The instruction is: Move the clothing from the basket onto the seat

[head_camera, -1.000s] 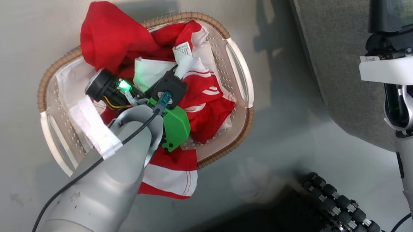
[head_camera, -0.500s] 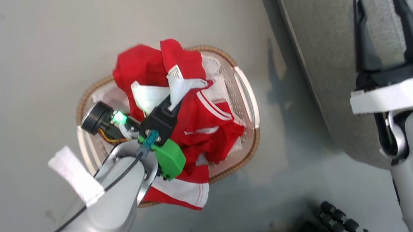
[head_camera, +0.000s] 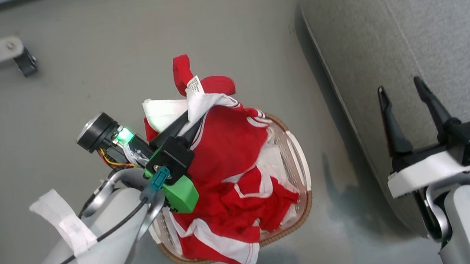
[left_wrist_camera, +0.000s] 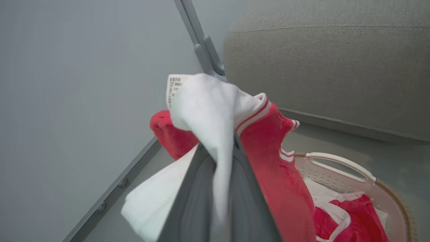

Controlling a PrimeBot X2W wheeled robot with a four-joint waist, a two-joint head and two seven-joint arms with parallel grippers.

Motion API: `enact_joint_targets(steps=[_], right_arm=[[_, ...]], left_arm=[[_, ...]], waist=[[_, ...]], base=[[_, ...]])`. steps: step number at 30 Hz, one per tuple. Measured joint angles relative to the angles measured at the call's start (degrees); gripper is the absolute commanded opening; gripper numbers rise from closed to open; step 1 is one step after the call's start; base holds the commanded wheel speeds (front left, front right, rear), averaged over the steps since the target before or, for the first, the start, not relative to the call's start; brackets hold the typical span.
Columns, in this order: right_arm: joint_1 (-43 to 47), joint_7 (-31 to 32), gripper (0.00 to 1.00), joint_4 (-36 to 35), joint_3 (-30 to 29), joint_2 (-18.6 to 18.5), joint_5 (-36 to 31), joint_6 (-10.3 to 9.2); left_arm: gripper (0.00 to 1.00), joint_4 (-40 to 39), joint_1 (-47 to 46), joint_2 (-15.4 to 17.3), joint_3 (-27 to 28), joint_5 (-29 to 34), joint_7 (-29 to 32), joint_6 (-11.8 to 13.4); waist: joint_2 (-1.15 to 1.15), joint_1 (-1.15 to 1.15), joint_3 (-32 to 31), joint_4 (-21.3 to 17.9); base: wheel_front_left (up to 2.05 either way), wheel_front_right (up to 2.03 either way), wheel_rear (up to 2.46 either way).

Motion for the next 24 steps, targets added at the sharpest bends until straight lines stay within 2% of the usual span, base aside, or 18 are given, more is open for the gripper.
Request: enact_joint_targets(steps=[10, 18, 24], right_arm=[[3.9, 0.0, 1.00, 1.4, 2.6, 0.0, 0.0, 0.01], [5.2, 0.0, 1.00, 1.8, 5.1, 0.0, 0.1, 0.01], [4.8, 0.0, 1.00, 1.7, 7.6, 0.0, 0.1, 0.01]], left_arm=[[0.00, -3.4, -7.0, 4.7, -1.3, -0.6, 0.0, -0.9], [0.00, -4.9, -14.1, 6.0, -3.8, -2.9, 0.4, -1.2], [0.00, -5.1, -17.8, 6.6, -5.6, -4.2, 0.8, -1.3]], waist=[[0.00, 0.00, -11.1, 1.7], [0.00, 0.00, -17.1, 2.5], [0.00, 0.00, -19.0, 2.4]], base=[[0.00, 0.00, 0.00], [0.00, 0.00, 0.00], [0.00, 0.00, 0.00]])
